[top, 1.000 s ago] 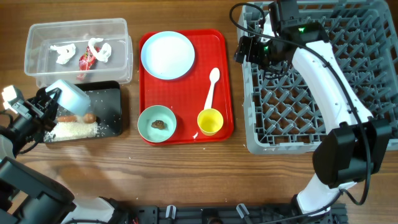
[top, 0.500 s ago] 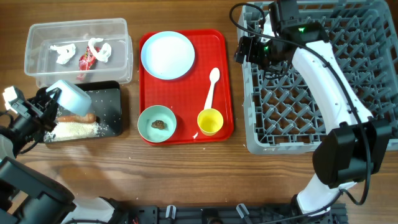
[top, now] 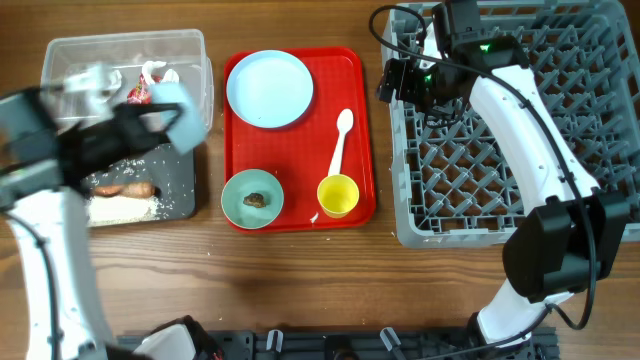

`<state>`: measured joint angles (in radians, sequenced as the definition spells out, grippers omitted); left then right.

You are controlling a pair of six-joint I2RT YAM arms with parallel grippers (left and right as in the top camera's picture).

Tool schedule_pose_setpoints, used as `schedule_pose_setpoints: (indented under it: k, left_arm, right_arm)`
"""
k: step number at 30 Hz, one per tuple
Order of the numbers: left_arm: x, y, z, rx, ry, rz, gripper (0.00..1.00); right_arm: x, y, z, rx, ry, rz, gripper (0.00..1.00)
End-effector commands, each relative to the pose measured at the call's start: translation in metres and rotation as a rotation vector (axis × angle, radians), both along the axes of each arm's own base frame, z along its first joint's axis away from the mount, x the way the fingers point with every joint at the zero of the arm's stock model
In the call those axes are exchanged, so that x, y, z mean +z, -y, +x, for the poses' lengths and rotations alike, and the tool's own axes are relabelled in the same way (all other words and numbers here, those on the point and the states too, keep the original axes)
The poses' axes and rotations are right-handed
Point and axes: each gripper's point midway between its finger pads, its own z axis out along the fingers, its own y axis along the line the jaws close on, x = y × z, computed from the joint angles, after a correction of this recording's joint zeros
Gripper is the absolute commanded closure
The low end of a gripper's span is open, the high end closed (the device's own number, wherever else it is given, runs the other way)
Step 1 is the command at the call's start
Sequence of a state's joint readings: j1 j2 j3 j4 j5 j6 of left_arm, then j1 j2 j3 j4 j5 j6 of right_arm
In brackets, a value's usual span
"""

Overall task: Sort waste into correct bins and load items into the dishwasher rack
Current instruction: 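Return the empty blue bowl to the red tray with the left gripper, then grasp the rim of the green bowl with the left gripper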

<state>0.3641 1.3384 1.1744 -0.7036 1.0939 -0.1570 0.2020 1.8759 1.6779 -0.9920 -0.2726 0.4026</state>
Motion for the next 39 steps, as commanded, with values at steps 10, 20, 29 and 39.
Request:
schedule_pose_setpoints:
  k: [10, 20, 29, 39]
  left_arm:
    - [-0.126, 0.142, 0.049, -0.057, 0.059, 0.909, 0.96]
    - [-0.215, 0.176, 0.039, -0.226, -0.04, 1.015, 0.94]
    - [-0.196, 0.17, 0.048, -0.154, -0.02, 1.003, 0.77]
    - [-0.129, 0.137, 0.003, 0.042, -0.222, 0.867, 0.62]
  right_arm:
    - [-0.005, -0.003, -0.004, 0.033, -0.017, -0.003, 0.04]
    - [-0.005, -0.002, -0.004, 0.038, -0.013, -0.01, 0.05]
    - [-0.006, 0.001, -0.003, 0.031, -0.01, -0.028, 0.04]
    - [-0.006, 0.002, -0.003, 0.03, -0.008, -0.033, 0.04]
